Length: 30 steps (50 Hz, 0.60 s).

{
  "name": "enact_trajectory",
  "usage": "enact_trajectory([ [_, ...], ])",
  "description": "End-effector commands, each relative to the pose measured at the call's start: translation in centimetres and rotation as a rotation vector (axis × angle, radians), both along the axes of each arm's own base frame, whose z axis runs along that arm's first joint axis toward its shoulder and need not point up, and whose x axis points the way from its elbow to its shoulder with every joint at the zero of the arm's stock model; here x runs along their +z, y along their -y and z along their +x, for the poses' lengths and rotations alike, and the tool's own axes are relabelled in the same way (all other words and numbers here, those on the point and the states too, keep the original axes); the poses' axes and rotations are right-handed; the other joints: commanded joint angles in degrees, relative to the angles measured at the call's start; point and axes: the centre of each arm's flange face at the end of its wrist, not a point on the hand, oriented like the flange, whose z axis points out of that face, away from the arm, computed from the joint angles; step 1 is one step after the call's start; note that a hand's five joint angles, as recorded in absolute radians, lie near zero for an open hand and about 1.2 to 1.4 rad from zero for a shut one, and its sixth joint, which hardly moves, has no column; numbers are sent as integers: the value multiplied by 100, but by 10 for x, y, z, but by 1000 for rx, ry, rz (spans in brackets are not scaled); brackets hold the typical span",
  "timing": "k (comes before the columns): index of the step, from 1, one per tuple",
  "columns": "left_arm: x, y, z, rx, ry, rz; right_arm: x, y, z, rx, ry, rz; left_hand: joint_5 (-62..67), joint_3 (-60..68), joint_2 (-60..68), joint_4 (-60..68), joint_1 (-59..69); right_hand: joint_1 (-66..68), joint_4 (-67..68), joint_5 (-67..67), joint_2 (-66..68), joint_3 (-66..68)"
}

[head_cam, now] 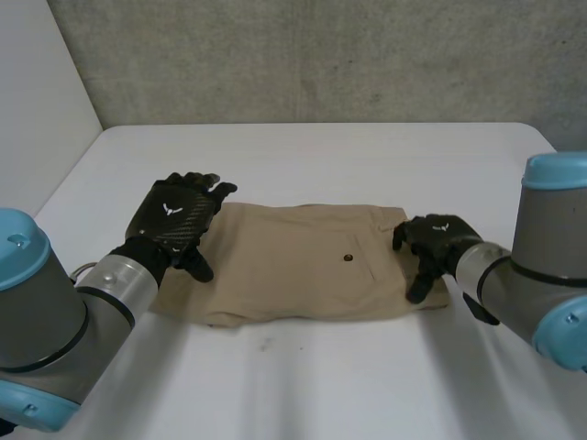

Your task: Fold the shorts.

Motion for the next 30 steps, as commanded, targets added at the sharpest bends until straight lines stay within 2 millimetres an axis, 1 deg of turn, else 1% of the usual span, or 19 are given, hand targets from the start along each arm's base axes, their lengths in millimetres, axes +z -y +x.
enact_trajectory([
  [1, 0, 0, 0, -1, 2, 0, -18, -10, -18, -5, -75, 33, -263, -223, -157, -169, -111, 1781, 1389, 1492, 1389, 1401],
  [2, 0, 0, 0, -1, 2, 0, -17, -14, -20, -6, -74, 30, -263, -223, -157, -169, -111, 2117, 1725, 1828, 1725, 1737],
  [4, 0, 0, 0, -1, 1, 1, -17, -17, -23, -9, -72, 23, -263, -223, -157, -169, -111, 2237, 1845, 1947, 1845, 1857],
  [5, 0, 0, 0, -1, 2, -1, -16, -23, -26, -13, -68, 8, -263, -223, -157, -169, -111, 2238, 1846, 1949, 1846, 1858],
  [8, 1, -1, 0, -2, 0, -2, -16, -25, -27, -14, -65, 2, -263, -223, -157, -169, -111, 2238, 1846, 1949, 1846, 1858],
  [12, 2, -2, 0, -4, -1, -4, -18, -35, -31, -16, -55, -36, -263, -223, -157, -169, -111, 2255, 1863, 1965, 1863, 1875],
  [18, 3, -5, 0, -9, -3, -7, -23, -40, -32, -15, -44, -69, -263, -223, -157, -169, -111, 2439, 2047, 2150, 2047, 2059],
  [21, 3, -6, 0, -9, -2, -6, -25, -40, -32, -14, -39, -85, -263, -223, -157, -169, -111, 2776, 2385, 2487, 2385, 2396],
  [22, 3, -6, 0, -9, -3, -7, -27, -41, -30, -9, -36, -95, -263, -223, -157, -169, -111, 3109, 2718, 2820, 2718, 2729],
  [27, 4, -6, 0, -7, -3, -9, -34, -36, -28, -12, -37, -132, -263, -223, -157, -169, -111, 3432, 3041, 3143, 3041, 3052],
  [29, 6, -6, 1, -7, -5, -13, -42, -34, -28, -5, -65, -139, -263, -223, -157, -169, -111, 4485, 4094, 4196, 4094, 4105],
  [30, 6, -6, 1, -6, -5, -13, -42, -33, -28, -5, -80, -148, -263, -223, -157, -169, -111, 5524, 5133, 5235, 5133, 5144],
])
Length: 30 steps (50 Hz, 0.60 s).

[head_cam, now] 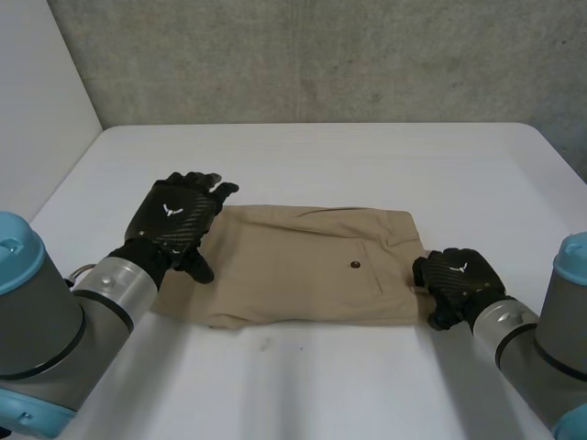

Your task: Fold the shorts.

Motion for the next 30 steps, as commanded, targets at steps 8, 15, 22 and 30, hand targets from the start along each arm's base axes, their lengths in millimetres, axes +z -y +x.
enact_trajectory([
  [8, 4, -3, 2, 0, -4, -8, -12, 9, -7, -47, -79, -44, -261, -223, -157, -169, -110, 4171, 3016, 3211, 3079, 3018],
  [15, 14, -4, 4, 5, -17, -39, 10, 24, -37, -142, -100, -99, -261, -223, -157, -169, -110, 4171, 3016, 3211, 3079, 3018],
  [22, 30, -8, 8, 12, -31, -70, 38, 40, -79, -198, -296, -189, -261, -223, -157, -169, -110, 4171, 3016, 3211, 3079, 3018],
  [30, 34, -7, 10, 22, -33, -73, 79, 45, -51, -114, -288, -355, -261, -223, -157, -169, -110, 4171, 3016, 3211, 3079, 3018],
])
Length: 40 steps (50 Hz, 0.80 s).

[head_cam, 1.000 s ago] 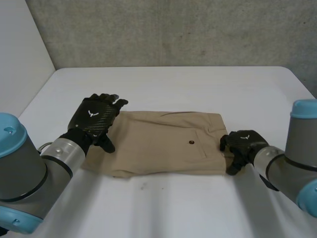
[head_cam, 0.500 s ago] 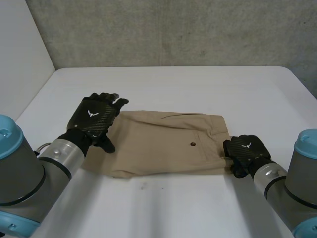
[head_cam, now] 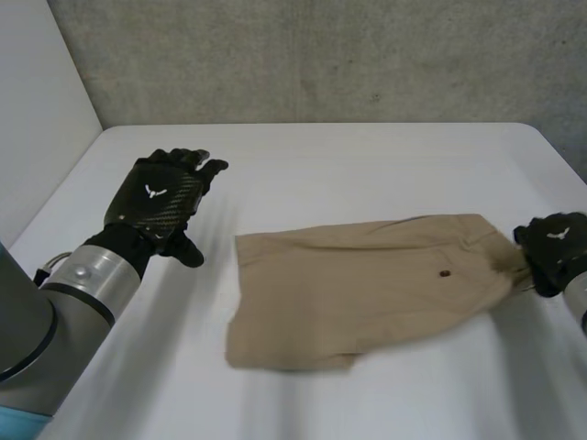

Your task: Fold the shorts.

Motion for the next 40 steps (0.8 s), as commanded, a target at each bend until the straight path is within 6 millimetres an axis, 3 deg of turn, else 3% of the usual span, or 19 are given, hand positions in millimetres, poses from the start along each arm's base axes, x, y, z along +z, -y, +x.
enact_trajectory([
  [1, 4, 0, 2, 6, -3, -5, 44, -4, 47, 167, 4, -157, -263, -223, -157, -169, -111, 2639, 1181, 1419, 1282, 1248],
  [4, 5, 0, 1, 5, -4, -7, 50, -8, 59, 206, 15, -177, -263, -223, -157, -169, -111, 2639, 1181, 1419, 1282, 1248],
  [5, 5, 0, 1, 5, -4, -9, 66, -24, 92, 315, 55, -225, -263, -223, -157, -169, -111, 2639, 1181, 1419, 1282, 1248],
  [7, 6, 0, 2, 5, -5, -10, 67, -30, 101, 346, 67, -229, -263, -223, -157, -169, -111, 2639, 1181, 1419, 1282, 1248],
  [10, 9, -2, 2, 5, -8, -19, 62, -59, 143, 517, 96, -217, -263, -223, -157, -169, -111, 2639, 1181, 1419, 1282, 1248],
  [12, 10, -3, 3, 5, -9, -22, 46, -106, 188, 754, 112, -168, -263, -223, -157, -169, -111, 2639, 1181, 1419, 1282, 1248],
  [16, 11, -4, 4, 8, -9, -20, 19, -153, 216, 974, 118, -73, -263, -223, -157, -169, -111, 2639, 1181, 1419, 1282, 1248],
  [21, 4, -5, 15, 43, 13, 35, -19, -173, 223, 1062, 92, 52, -263, -223, -157, -169, -111, 2639, 1181, 1419, 1282, 1248],
  [24, 1, -3, 19, 61, 19, 56, -21, -178, 222, 1071, 93, 64, -263, -223, -157, -169, -111, 2639, 1181, 1419, 1282, 1248],
  [28, 0, -2, 21, 66, 20, 61, -7, -175, 222, 1059, 123, 27, -263, -223, -157, -169, -111, -3163, -4621, -4383, -4521, -4554],
  [30, 1, -1, 20, 65, 18, 55, 10, -175, 220, 1044, 168, 0, -263, -223, -157, -169, -111, -4361, -5819, -5581, -5718, -5752],
  [33, 3, 1, 20, 65, 15, 47, 23, -171, 218, 1009, 218, -13, -263, -223, -157, -169, -111, -4361, -5819, -5581, -5718, -5752],
  [36, 8, 0, 15, 51, 1, 34, 59, -136, 200, 829, 428, -20, -263, -223, -157, -169, -111, -4361, -5819, -5581, -5718, -5752],
  [40, 16, -5, 4, 14, -70, 48, 70, -107, 184, 699, 598, 36, -208, -168, -102, -114, -56, -4361, -5819, -5581, -5718, -5752],
])
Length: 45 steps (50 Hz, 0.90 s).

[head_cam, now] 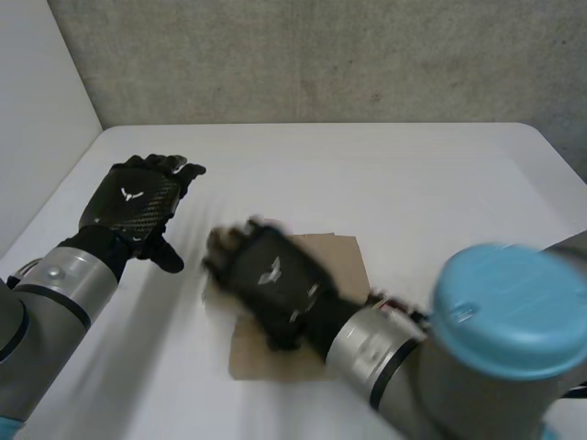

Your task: Fold the shorts.

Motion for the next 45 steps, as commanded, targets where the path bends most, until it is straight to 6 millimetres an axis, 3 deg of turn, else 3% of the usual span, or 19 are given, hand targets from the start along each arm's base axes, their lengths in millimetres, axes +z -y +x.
enact_trajectory([
  [1, 14, -6, -17, -52, -101, 3, 37, 51, -30, -220, 255, 227, -208, -168, -102, -114, -55, -171, -337, -360, -250, -248],
  [6, 24, -13, -29, -62, -195, 20, 35, 73, -45, -310, 296, 311, -141, -101, -35, -47, 12, -171, -337, -360, -250, -248],
  [10, 18, -15, -38, -52, -197, 53, 31, 87, -55, -361, 279, 334, -141, -101, -34, -47, 12, -171, -337, -360, -250, -248],
  [21, 11, -22, -47, -58, -180, 81, 17, 81, -54, -323, 232, 387, -225, -185, -119, -131, -72, 661, 494, 471, 582, 583],
  [23, 14, -22, -47, -58, -184, 71, 20, 74, -50, -247, 226, 393, -225, -185, -119, -131, -72, 2369, 2202, 2179, 2290, 2292],
  [25, 16, -21, -46, -55, -187, 65, 26, 68, -48, -187, 230, 387, -225, -185, -119, -131, -72, 4955, 4788, 4765, 4876, 4878],
  [26, 18, -20, -46, -56, -190, 60, 40, 64, -50, -148, 253, 356, -225, -185, -119, -131, -72, 6317, 6150, 6127, 6238, 6240],
  [28, 24, -20, -46, -56, -200, 43, 56, 56, -52, -98, 279, 320, -225, -185, -119, -131, -72, 6828, 6661, 6638, 6749, 6751],
  [31, 34, -21, -46, -59, -217, 15, 80, 55, -58, -74, 328, 265, -208, -168, -102, -114, -55, 6829, 6663, 6640, 6750, 6752],
  [33, 37, -20, -46, -60, -221, 7, 88, 64, -64, -109, 350, 243, -208, -168, -102, -114, -55, 5817, 5650, 5627, 5738, 5739],
  [34, 38, -20, -46, -61, -224, 3, 95, 75, -71, -161, 376, 228, -208, -168, -102, -114, -55, 2995, 2828, 2805, 2916, 2918],
  [36, 42, -20, -47, -63, -228, -7, 100, 83, -76, -208, 399, 224, -191, -151, -85, -97, -38, 705, 539, 516, 626, 628],
  [41, 48, -18, -51, -75, -238, -24, 114, 97, -88, -310, 465, 204, -141, -101, -35, -47, 12, 410, 243, 220, 330, 332],
  [45, 48, -15, -53, -77, -238, -19, 113, 100, -90, -343, 463, 218, -91, -51, 16, 4, 63, 393, 226, 203, 314, 316],
])
